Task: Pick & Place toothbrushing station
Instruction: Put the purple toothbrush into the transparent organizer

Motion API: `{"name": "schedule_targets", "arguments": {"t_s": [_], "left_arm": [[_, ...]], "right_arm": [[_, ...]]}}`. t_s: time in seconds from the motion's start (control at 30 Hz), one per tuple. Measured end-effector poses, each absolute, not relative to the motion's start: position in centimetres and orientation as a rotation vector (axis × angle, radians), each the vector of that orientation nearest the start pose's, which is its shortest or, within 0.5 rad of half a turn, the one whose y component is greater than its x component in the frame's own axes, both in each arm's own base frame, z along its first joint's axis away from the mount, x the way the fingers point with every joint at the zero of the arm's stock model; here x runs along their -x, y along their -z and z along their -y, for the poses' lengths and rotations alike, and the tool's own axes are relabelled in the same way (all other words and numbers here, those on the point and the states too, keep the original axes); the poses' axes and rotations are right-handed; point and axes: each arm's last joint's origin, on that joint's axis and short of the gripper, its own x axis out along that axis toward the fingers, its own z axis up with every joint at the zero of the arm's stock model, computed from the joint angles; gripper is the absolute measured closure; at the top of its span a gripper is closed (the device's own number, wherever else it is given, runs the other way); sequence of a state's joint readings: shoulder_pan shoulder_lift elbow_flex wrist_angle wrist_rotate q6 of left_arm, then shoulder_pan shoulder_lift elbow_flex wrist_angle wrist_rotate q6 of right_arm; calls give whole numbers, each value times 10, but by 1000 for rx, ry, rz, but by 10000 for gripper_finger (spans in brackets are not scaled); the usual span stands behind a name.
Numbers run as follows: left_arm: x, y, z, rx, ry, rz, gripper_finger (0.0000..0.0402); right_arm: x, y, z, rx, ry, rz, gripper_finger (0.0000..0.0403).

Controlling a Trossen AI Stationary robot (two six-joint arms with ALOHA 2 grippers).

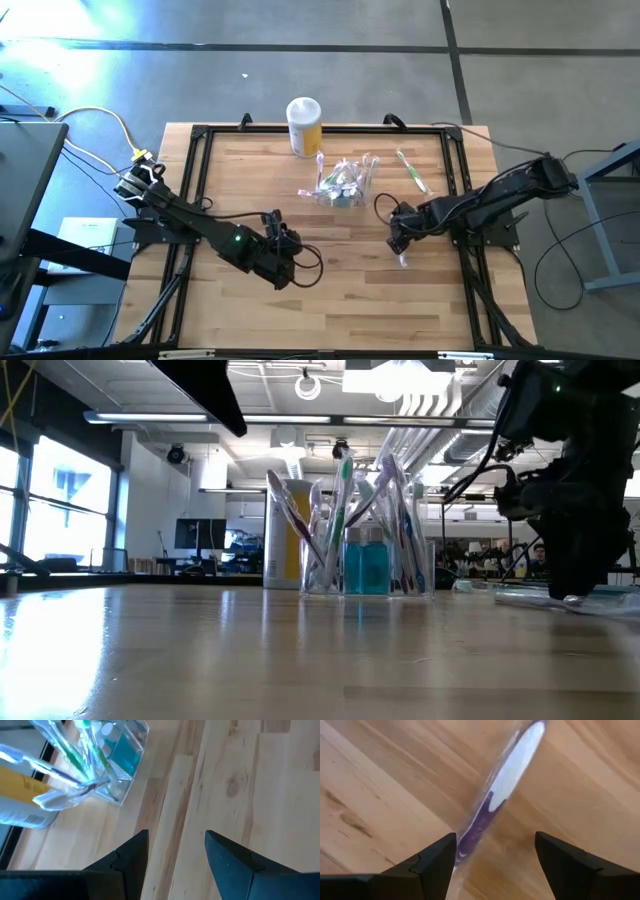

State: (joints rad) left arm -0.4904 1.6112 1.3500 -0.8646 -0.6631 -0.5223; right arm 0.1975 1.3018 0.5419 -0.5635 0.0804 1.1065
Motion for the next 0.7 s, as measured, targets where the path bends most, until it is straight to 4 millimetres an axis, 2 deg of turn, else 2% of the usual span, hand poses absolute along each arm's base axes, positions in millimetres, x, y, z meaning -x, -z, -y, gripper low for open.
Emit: {"name": "schedule_targets", "arguments": {"t_s": [0.2, 0.33, 0.43, 0.67, 0.7], "left_arm": [[-293, -271, 136, -174, -371, -852, 215], [-294, -266, 136, -181, -360, -841, 215], [-295, -263, 137, -186, -351, -830, 215], [-297, -263, 138, -200, -330, -807, 215], [-297, -263, 138, -200, -330, -808, 215]], "right_arm": [[-185, -128, -31, -787, 613, -1176, 144], [-181, -127, -29, -753, 644, -1199, 175], [-180, -126, -30, -717, 642, -1201, 222], [-178, -126, -31, -630, 624, -1214, 374], [-179, -126, -31, -627, 625, -1204, 384]]}}
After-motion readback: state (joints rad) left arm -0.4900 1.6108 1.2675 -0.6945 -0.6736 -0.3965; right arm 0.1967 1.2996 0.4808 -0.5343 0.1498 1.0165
